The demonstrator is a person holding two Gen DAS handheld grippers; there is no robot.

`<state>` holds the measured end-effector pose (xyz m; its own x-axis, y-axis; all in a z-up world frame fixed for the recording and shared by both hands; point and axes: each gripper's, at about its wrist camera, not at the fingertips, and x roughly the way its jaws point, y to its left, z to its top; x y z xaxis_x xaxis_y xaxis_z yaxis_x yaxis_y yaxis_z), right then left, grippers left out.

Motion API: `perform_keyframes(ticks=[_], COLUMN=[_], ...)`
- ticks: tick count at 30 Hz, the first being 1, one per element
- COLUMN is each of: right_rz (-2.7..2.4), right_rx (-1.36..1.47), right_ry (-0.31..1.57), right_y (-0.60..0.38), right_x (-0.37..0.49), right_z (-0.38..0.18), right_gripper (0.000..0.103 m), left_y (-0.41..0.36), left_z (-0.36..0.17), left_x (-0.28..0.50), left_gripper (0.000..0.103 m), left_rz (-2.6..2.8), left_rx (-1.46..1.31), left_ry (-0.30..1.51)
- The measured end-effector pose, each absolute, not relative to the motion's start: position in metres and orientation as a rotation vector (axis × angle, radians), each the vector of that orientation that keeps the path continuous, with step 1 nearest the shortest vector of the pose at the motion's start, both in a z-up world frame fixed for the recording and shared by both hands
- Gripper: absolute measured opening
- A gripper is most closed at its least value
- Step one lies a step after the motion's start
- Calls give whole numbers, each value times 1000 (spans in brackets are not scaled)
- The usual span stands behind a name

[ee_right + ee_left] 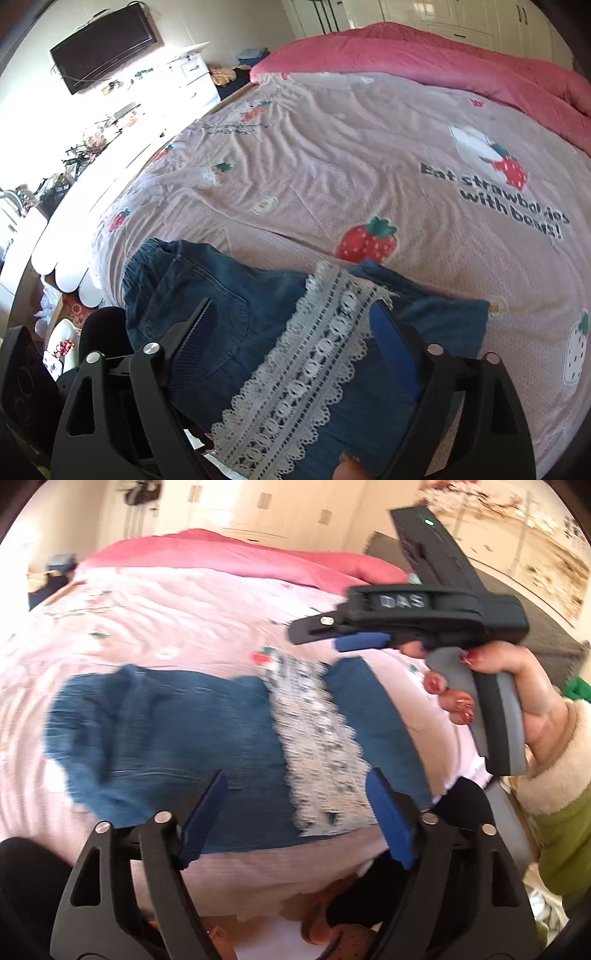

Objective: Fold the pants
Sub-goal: 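Grasp the elastic waistband with the right gripper and lift it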

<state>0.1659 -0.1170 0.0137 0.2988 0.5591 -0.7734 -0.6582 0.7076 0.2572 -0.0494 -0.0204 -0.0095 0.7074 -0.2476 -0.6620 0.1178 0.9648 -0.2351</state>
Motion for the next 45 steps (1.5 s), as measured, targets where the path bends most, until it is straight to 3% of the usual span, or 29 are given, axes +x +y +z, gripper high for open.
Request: perform_keyframes(ticks=[6,18,25,26,28,29,30,31,35,40,41,45], right_rz=[894,1050,1118,1119,1115,1130,1164,1191,1198,1228,1233,1249], right_rx=[-180,-337,-398,-371,-318,-297,-269,-241,-258,-196,-183,-164], right_ry=[954,1015,1147,1216,1278,1284,1282,1292,1249,1197,1186,1146], right_y=[-73,28,73,76,76,76,74,71,63,44,39,24], right_x=[164,165,173,178,186,187,187,185,176,176,176,174], right_z=[19,-8,-41,-52,-64,-66,-65,-63,-47,-23,-18,-5], right_gripper=[92,93,93,91,73,63,46,38,24,21,21,21], left_y=[25,81,86,87,89,90,91,92,95,93,93,83], left_z=[-10,-31,-44,-46,-50,-52,-54,-54,-57,-55,-55,-43], left_x=[-63,-60,-49,-49,-47,-46,-46,-45,-39,-27,-26,-26], left_gripper=[93,93,93,93,93,93,93,93,93,63,49,39], left_rz=[-51,81,71,73,69,72,70,65,63,2,-18,-47], left_rx=[-234,-391,-446,-448,-469,-475,-481,-482,-480,-487,-502,-471], left_ry=[765,814,831,831,834,837,839,834,826,805,803,751])
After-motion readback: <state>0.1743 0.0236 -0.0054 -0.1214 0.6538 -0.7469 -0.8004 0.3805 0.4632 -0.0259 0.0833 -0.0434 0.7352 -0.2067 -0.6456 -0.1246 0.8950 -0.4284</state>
